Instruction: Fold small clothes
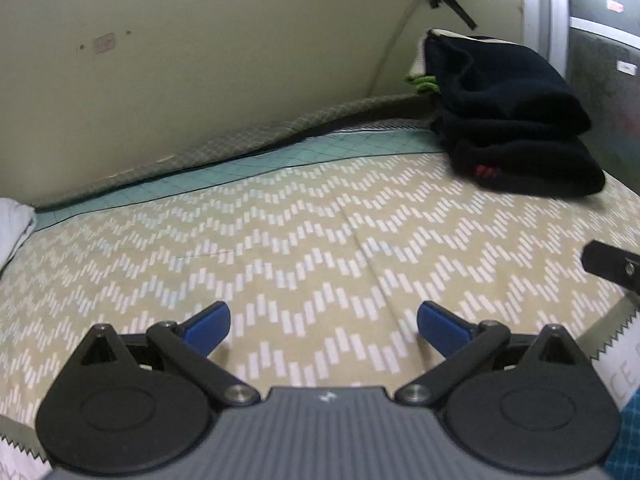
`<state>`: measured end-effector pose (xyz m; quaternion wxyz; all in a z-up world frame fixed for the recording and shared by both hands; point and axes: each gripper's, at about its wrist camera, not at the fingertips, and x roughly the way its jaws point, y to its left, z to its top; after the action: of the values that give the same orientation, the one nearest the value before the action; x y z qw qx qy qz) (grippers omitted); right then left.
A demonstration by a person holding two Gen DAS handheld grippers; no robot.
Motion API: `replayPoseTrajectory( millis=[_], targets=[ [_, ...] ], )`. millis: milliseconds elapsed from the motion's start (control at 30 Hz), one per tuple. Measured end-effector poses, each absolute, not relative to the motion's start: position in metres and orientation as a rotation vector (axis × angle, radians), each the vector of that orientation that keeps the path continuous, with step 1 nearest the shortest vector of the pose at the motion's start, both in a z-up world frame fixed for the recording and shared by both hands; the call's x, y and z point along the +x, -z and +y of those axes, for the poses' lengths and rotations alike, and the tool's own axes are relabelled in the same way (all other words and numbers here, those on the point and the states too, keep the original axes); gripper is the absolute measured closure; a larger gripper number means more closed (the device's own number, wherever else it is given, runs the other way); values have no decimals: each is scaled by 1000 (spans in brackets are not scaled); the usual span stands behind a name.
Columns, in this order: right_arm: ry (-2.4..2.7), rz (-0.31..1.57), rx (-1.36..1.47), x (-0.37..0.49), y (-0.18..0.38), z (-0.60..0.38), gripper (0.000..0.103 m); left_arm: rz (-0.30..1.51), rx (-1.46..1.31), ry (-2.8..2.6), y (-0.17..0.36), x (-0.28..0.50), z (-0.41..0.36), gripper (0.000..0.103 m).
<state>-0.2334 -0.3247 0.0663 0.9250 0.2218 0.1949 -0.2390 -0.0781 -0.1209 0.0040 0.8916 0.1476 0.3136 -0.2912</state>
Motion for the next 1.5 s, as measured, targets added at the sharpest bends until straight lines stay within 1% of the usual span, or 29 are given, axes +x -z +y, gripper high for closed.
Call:
replayPoseTrajectory(
  millis=[267, 533, 1500],
  targets=[
    [492, 405, 425, -226, -66, -323, 16, 662, 262, 619, -5, -76, -116, 0],
    [488, 417, 473, -226, -64, -331, 15, 626, 270, 626, -8, -83, -116, 0],
    [481, 398, 481, -230, -65, -326, 13, 544, 299, 579, -18, -92, -113, 0]
  ],
)
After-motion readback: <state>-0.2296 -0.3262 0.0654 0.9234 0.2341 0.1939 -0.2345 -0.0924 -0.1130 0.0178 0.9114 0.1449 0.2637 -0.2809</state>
